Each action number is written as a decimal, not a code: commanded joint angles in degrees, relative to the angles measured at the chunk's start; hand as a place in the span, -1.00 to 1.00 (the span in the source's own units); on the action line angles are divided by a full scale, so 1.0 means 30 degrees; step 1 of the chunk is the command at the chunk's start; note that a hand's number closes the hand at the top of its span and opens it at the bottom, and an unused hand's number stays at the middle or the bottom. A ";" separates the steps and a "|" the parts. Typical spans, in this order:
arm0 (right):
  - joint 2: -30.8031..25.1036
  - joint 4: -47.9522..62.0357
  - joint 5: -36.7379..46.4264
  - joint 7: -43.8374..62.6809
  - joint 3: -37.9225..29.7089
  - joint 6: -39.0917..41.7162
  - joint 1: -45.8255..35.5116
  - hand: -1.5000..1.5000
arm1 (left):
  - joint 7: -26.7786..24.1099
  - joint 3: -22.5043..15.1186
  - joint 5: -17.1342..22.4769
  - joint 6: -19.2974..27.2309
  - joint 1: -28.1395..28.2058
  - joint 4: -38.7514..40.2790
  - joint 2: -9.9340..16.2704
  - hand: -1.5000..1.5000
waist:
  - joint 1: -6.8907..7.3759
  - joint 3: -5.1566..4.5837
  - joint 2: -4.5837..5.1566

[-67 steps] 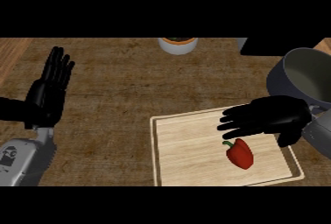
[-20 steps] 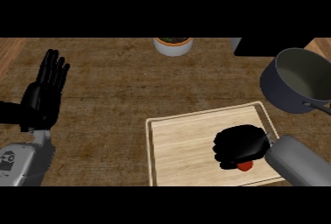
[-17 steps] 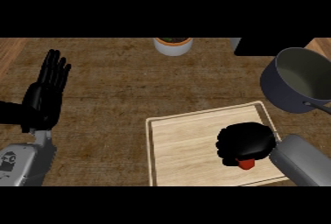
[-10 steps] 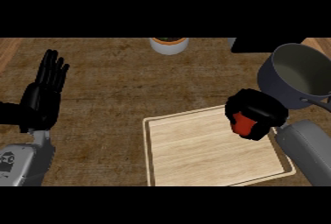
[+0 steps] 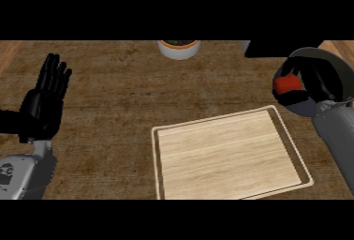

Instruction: Pick the bell pepper from the tray and place it in the pot

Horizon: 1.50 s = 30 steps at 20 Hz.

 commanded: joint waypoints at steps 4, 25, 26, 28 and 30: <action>-0.0504 0.1541 0.3549 1.0048 -0.2417 -0.4683 -0.2638 1.00 | 0.0075 -0.0237 -0.0083 -0.0259 -0.0126 -0.0061 0.0100 0.00 | 0.0734 -0.0125 -0.0054; 0.1678 -0.2625 1.4732 2.6709 -0.2355 -0.0954 -0.1244 1.00 | -0.0220 0.0869 0.0265 -0.0668 -0.0290 0.0718 0.0315 0.00 | -0.0042 0.0213 -0.0122; 0.1897 -0.4486 1.4720 2.6551 -0.2227 -0.0205 -0.0566 1.00 | 0.0201 0.0744 0.0065 -0.0178 0.0505 -0.0388 0.0268 0.00 | -0.0075 0.0213 -0.0277; 0.1673 -0.4717 1.4566 2.5848 -0.3206 -0.0670 0.0456 1.00 | -0.0048 -0.0074 -0.0246 -0.0220 0.0739 -0.0471 -0.0509 0.00 | 0.0201 0.0229 -0.0079; 0.1595 -0.6017 1.4672 2.5198 -0.3610 -0.0622 0.2059 1.00 | 0.0028 0.0607 0.0246 -0.0843 0.0437 -0.0279 0.0023 0.00 | 0.0252 0.0227 -0.0040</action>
